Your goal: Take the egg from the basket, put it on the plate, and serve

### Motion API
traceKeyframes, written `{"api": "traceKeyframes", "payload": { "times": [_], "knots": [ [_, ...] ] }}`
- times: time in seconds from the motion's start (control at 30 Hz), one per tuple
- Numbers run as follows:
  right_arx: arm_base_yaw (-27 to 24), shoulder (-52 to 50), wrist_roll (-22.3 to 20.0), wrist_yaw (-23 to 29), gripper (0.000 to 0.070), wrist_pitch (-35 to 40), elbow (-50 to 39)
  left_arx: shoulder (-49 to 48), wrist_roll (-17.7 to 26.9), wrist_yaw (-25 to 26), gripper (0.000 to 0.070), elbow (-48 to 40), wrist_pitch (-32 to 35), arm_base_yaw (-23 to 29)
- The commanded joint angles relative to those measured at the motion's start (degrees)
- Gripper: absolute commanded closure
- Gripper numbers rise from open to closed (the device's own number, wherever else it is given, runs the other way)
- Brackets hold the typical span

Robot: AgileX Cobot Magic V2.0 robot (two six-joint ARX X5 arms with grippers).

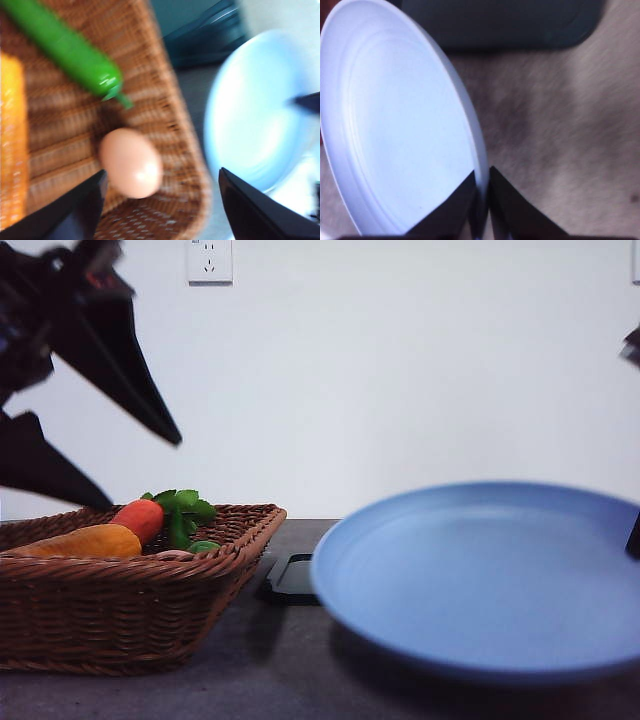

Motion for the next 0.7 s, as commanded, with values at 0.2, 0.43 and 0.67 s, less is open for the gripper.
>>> {"api": "traceKeyframes", "payload": {
  "times": [0.2, 0.43, 0.67],
  "knots": [
    [-1.6, -5.8, 1.0, 3.1, 0.07, 0.5, 1.0, 7.9, -0.5, -1.4, 0.024, 1.9, 0.5, -2.4],
    [-1.6, -6.7, 1.0, 3.4, 0.07, 0.6, 1.0, 13.0, -0.5, -1.4, 0.0241, 1.9, 3.5, -3.7],
    [-1.6, -6.7, 1.0, 3.4, 0.07, 0.6, 1.0, 16.0, -0.4, -1.4, 0.0267, 1.9, 5.5, -4.0]
  ]
}}
